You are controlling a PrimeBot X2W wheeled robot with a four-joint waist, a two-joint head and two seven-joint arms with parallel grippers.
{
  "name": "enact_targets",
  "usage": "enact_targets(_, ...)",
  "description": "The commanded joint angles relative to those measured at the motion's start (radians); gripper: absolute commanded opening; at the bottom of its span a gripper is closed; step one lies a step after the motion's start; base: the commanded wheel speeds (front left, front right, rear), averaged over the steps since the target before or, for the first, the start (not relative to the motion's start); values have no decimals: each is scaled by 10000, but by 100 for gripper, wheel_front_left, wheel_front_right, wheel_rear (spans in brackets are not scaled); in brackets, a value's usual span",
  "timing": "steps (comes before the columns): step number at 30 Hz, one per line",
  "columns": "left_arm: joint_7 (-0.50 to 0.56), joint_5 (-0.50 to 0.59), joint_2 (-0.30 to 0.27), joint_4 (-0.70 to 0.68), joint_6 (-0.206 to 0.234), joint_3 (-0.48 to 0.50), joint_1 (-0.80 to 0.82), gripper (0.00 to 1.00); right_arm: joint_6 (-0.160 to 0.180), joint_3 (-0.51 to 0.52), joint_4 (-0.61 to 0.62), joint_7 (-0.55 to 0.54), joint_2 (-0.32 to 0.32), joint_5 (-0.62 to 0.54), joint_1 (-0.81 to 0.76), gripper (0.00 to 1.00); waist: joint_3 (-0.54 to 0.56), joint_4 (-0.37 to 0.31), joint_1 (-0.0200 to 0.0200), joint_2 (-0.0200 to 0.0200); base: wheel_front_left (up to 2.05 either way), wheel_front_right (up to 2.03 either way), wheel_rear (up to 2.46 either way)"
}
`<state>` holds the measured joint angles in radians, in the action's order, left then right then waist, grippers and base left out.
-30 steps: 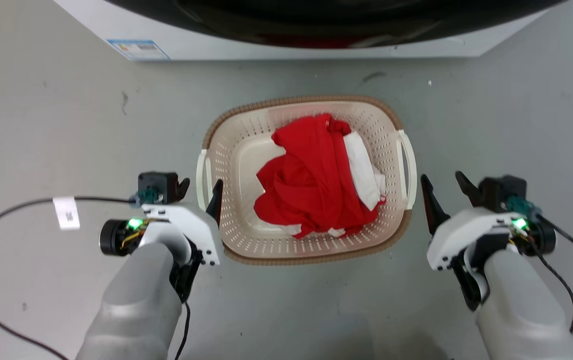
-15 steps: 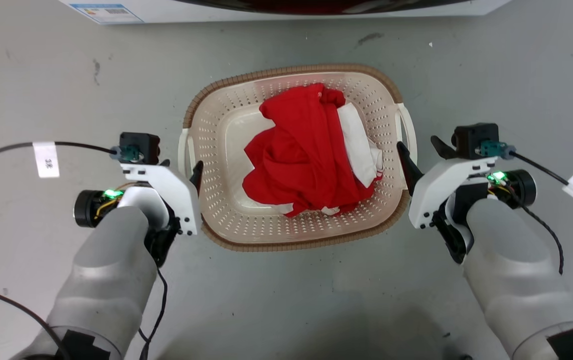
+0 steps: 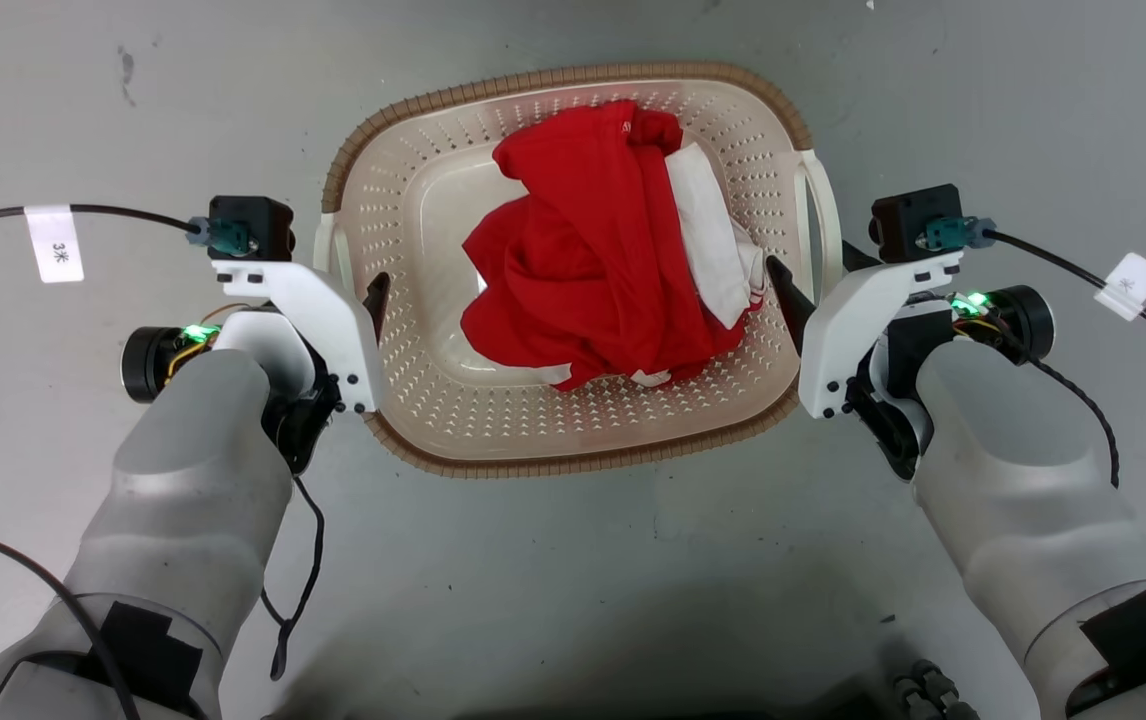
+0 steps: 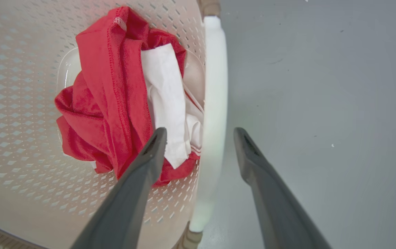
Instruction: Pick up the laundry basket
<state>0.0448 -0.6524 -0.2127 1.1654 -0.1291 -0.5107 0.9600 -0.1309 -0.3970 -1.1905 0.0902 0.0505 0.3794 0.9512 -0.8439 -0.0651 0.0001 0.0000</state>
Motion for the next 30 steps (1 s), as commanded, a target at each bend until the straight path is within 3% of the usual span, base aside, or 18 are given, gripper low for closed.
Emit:
enact_targets(1,78,-128,-56,80,-22,-111,196,100,5,-201,-114,-183,3,176,237,100,-148,-17,-1,0,0,0,0)
enact_targets(2,80,-194,-58,111,-22,-127,256,100,5,-278,-170,-301,3,268,284,100,-187,-11,-1,0,0,0,0)
enact_targets(3,125,-278,-26,137,-22,-147,303,100,5,-351,-219,-400,0,360,334,76,-222,3,-1,0,0,0,0)
enact_targets(4,162,-335,11,140,-22,-195,331,40,5,-418,-264,-501,-1,410,386,33,-249,12,-1,0,0,0,0)
enact_targets(5,217,-429,47,148,-22,-222,353,4,3,-488,-277,-565,-3,490,414,0,-272,29,-1,0,0,0,0)
enact_targets(6,320,-508,101,153,-22,-279,356,0,3,-551,-286,-656,-3,591,437,0,-294,43,-1,0,0,0,0)
enact_targets(20,263,-1258,243,156,-24,-886,349,0,0,-1116,-638,-1034,-10,1105,550,0,-27,149,-1,0,0,0,0)
enact_targets(30,1203,-2056,500,215,-35,-1345,-27,0,-11,-1441,-799,-2488,-43,1719,157,0,1254,196,-1,0,0,0,0)
